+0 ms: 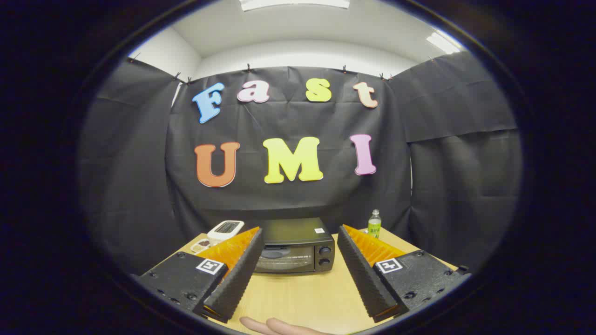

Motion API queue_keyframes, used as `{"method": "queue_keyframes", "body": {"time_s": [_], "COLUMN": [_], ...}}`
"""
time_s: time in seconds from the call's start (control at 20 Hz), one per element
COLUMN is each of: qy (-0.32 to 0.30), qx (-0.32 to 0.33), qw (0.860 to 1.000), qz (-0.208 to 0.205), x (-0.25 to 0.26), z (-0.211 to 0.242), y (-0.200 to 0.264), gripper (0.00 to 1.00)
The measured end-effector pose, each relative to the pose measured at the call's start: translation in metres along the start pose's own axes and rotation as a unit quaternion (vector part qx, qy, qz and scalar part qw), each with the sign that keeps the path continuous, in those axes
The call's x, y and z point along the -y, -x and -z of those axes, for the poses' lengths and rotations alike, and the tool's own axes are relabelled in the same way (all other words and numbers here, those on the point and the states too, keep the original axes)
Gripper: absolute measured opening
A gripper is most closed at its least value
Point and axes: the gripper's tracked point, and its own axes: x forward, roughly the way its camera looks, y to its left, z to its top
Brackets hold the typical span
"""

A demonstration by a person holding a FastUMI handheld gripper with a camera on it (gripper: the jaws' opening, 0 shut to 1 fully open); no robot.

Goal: Open the toaster oven, put the food inside, and close the toaster oven door.

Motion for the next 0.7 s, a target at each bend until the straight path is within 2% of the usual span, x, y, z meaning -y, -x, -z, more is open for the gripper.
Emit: {"method": "queue_keyframes", "body": {"time_s": [0.35,0.5,0.7], "qy": [0.005,-0.011,-0.001], "qx": [0.0,-0.004,0.011], "qw": [1.0,1.0,1.0], "qz": [0.003,-0.026,-0.023], "x": [-0.006,-0.021,-0.02], "z": [0.0,0.003,0.0], "y": [-0.002,0.0,-0.001], "gripper": [1.0,1.0,1.0]}}
